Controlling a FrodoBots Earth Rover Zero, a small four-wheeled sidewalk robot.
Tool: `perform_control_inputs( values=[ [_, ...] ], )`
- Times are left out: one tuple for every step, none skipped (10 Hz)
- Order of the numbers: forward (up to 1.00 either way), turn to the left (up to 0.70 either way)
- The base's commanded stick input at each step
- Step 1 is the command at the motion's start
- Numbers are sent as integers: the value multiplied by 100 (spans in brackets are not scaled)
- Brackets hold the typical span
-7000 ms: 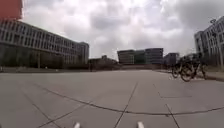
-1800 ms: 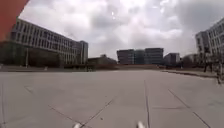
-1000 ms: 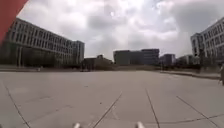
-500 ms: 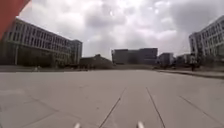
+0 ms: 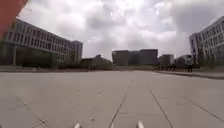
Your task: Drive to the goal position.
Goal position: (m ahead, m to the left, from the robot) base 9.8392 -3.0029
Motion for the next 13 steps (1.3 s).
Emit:
perform_control_inputs(
  values=[
    [60,-14],
    [60,-15],
    [60,-15],
    [60,-15],
    [60,-15],
    [60,-15],
    [60,-15],
    [60,-9],
    [60,0],
    [60,0],
    [60,0],
    [60,0],
    [60,0]
  ],
)
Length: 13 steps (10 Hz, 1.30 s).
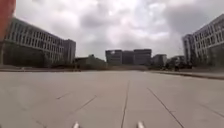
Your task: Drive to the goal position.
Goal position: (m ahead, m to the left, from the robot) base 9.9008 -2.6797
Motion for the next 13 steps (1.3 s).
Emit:
perform_control_inputs(
  values=[
    [60,0],
    [60,0],
    [60,0],
    [60,0],
    [60,0],
    [60,0],
    [60,-9],
    [60,-12],
    [60,-15],
    [60,-15],
    [60,-15],
    [60,-15],
    [60,-15]
  ],
)
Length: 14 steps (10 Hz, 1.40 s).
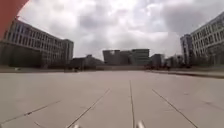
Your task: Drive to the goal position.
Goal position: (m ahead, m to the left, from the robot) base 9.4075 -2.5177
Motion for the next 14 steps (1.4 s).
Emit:
perform_control_inputs(
  values=[
    [60,-15],
    [60,-15],
    [60,-15],
    [60,-15],
    [60,-15],
    [60,-15],
    [60,-15],
    [60,-15],
    [60,-15],
    [60,-15],
    [60,-15],
    [60,-15],
    [60,-4],
    [60,0]
  ],
)
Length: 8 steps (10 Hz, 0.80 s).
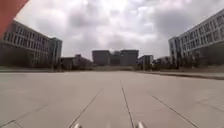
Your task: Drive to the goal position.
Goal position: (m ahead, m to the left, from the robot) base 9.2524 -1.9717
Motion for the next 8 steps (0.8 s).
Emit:
perform_control_inputs(
  values=[
    [60,0],
    [60,0],
    [60,0],
    [60,0],
    [60,0],
    [60,0],
    [60,0],
    [60,0]
  ],
)
